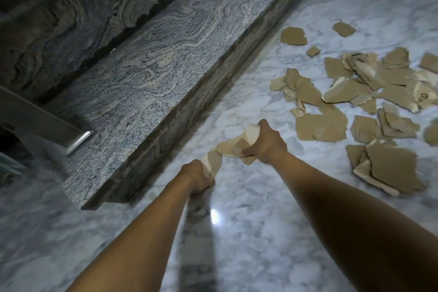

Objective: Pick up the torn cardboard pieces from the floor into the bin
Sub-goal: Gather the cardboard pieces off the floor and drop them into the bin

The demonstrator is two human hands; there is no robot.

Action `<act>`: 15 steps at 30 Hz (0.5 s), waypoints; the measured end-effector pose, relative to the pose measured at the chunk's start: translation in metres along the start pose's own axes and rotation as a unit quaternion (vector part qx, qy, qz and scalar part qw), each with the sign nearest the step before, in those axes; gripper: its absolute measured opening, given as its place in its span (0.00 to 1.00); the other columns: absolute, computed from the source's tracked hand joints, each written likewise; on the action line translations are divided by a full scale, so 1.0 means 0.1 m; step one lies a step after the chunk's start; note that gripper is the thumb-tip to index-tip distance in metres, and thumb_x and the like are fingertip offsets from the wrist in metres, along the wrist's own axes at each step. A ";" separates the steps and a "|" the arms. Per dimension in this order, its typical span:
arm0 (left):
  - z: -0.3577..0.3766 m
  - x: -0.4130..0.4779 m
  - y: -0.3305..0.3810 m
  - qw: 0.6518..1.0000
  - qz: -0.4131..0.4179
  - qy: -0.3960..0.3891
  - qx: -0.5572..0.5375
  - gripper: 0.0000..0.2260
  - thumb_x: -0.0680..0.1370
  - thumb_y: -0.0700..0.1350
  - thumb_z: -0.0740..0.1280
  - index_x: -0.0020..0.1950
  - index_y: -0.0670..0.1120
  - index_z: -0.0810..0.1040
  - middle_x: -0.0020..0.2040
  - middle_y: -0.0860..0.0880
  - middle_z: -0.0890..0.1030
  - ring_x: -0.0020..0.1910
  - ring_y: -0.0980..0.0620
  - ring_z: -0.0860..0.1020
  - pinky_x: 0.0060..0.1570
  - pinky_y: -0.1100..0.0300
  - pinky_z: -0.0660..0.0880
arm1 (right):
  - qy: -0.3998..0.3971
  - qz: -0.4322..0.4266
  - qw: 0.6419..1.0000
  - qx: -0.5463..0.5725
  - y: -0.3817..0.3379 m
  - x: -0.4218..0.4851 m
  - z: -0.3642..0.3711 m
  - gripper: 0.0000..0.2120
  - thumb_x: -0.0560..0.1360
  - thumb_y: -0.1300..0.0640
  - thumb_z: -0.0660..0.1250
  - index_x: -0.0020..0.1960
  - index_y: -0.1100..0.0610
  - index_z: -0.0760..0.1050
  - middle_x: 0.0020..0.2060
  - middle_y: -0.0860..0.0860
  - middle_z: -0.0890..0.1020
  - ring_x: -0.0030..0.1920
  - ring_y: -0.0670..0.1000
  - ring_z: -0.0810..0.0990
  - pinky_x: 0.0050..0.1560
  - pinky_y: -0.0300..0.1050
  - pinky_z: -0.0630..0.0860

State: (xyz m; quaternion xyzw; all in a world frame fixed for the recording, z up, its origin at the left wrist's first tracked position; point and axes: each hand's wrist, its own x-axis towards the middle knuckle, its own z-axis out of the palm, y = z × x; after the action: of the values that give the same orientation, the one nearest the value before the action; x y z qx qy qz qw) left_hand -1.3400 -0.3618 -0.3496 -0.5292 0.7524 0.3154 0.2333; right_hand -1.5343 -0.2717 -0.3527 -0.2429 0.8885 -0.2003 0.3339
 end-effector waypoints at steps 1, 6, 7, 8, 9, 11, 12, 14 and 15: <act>-0.02 -0.02 0.00 1.000 0.002 -0.002 0.012 0.28 0.73 0.53 0.73 0.68 0.43 0.71 0.65 0.43 0.76 0.63 0.44 0.76 0.54 0.59 0.73 | 0.002 -0.009 1.000 0.018 0.02 -0.04 -0.02 0.37 0.61 0.50 0.83 0.62 0.51 0.67 0.55 0.54 0.79 0.53 0.57 0.78 0.43 0.47 0.74; -0.14 -0.23 0.14 0.996 0.023 -0.080 0.014 0.16 0.71 0.52 0.73 0.51 0.42 0.78 0.44 0.45 0.81 0.41 0.47 0.81 0.31 0.65 0.71 | -0.070 -0.030 0.995 -0.072 0.17 -0.31 -0.38 0.45 0.63 0.49 0.83 0.75 0.50 0.67 0.68 0.52 0.75 0.65 0.55 0.76 0.60 0.44 0.76; -0.18 -0.29 0.25 0.994 0.031 -0.101 0.017 0.15 0.71 0.52 0.72 0.48 0.42 0.77 0.39 0.46 0.80 0.35 0.48 0.79 0.27 0.65 0.70 | -0.097 -0.032 0.987 -0.123 0.22 -0.40 -0.50 0.45 0.63 0.48 0.82 0.76 0.48 0.67 0.69 0.52 0.74 0.66 0.55 0.76 0.61 0.45 0.76; -0.24 -0.37 0.38 0.993 0.034 -0.114 0.008 0.15 0.70 0.51 0.71 0.47 0.41 0.77 0.37 0.46 0.78 0.30 0.48 0.77 0.27 0.64 0.70 | -0.120 -0.031 0.978 -0.166 0.28 -0.48 -0.62 0.45 0.63 0.48 0.82 0.76 0.48 0.67 0.69 0.51 0.74 0.66 0.55 0.75 0.61 0.46 0.76; -0.30 -0.43 0.52 0.992 0.040 -0.118 -0.005 0.15 0.68 0.51 0.71 0.47 0.41 0.78 0.35 0.46 0.78 0.29 0.48 0.76 0.31 0.61 0.71 | -0.137 -0.025 0.972 -0.192 0.34 -0.55 -0.75 0.45 0.64 0.49 0.82 0.76 0.48 0.66 0.70 0.51 0.73 0.66 0.55 0.75 0.61 0.47 0.77; -0.43 -0.60 0.90 0.990 0.076 -0.121 0.010 0.12 0.66 0.50 0.70 0.44 0.44 0.79 0.35 0.47 0.77 0.30 0.48 0.74 0.34 0.58 0.71 | -0.150 -0.005 0.969 -0.197 0.52 -0.67 -1.07 0.44 0.65 0.50 0.82 0.76 0.50 0.65 0.70 0.52 0.72 0.64 0.56 0.77 0.56 0.47 0.79; -0.49 -0.70 1.10 0.988 0.097 -0.121 0.024 0.10 0.66 0.51 0.70 0.41 0.46 0.78 0.34 0.48 0.77 0.31 0.48 0.73 0.33 0.60 0.71 | -0.147 0.005 0.972 -0.186 0.62 -0.72 -1.25 0.44 0.65 0.51 0.82 0.76 0.50 0.65 0.70 0.52 0.71 0.62 0.56 0.78 0.52 0.46 0.78; -0.56 -0.87 1.54 0.985 0.131 -0.105 0.045 0.11 0.63 0.55 0.68 0.37 0.48 0.78 0.33 0.49 0.77 0.32 0.49 0.73 0.33 0.61 0.71 | -0.121 0.027 0.981 -0.147 0.88 -0.79 -1.66 0.43 0.67 0.52 0.81 0.76 0.49 0.64 0.70 0.53 0.71 0.60 0.57 0.79 0.49 0.45 0.78; -0.55 -0.92 1.77 0.982 0.152 -0.092 0.061 0.12 0.62 0.56 0.69 0.37 0.49 0.77 0.33 0.50 0.78 0.32 0.50 0.74 0.34 0.61 0.73 | -0.102 0.040 0.986 -0.128 1.04 -0.81 -1.88 0.43 0.67 0.52 0.81 0.77 0.49 0.64 0.70 0.53 0.71 0.62 0.57 0.78 0.53 0.46 0.79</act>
State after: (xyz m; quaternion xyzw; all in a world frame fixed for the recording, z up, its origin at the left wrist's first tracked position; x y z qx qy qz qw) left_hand -1.4775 -0.2997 -0.2082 -0.3621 0.8171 0.3481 0.2830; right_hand -1.6417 -0.1058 -0.2348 -0.2667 0.8770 -0.0457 0.3970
